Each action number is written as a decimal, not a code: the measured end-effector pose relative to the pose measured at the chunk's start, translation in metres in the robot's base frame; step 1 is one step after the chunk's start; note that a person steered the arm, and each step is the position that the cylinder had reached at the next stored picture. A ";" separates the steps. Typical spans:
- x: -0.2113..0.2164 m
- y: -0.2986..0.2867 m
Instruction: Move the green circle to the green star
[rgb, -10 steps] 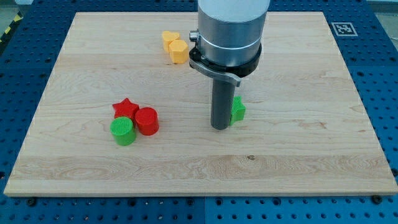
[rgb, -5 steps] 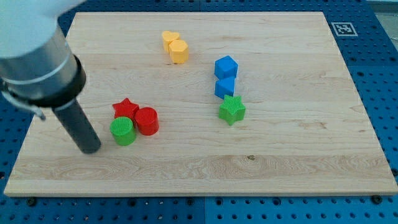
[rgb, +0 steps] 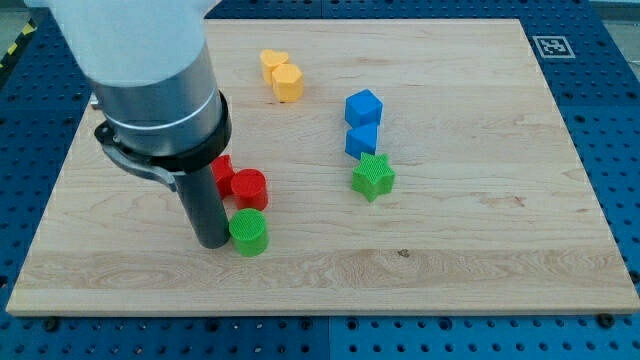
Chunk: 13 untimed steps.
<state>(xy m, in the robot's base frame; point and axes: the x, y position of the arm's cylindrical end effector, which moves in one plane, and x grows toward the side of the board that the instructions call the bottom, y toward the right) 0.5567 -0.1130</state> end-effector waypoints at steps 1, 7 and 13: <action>0.004 0.008; 0.002 0.053; -0.018 0.080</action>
<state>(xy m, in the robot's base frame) 0.5387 -0.0332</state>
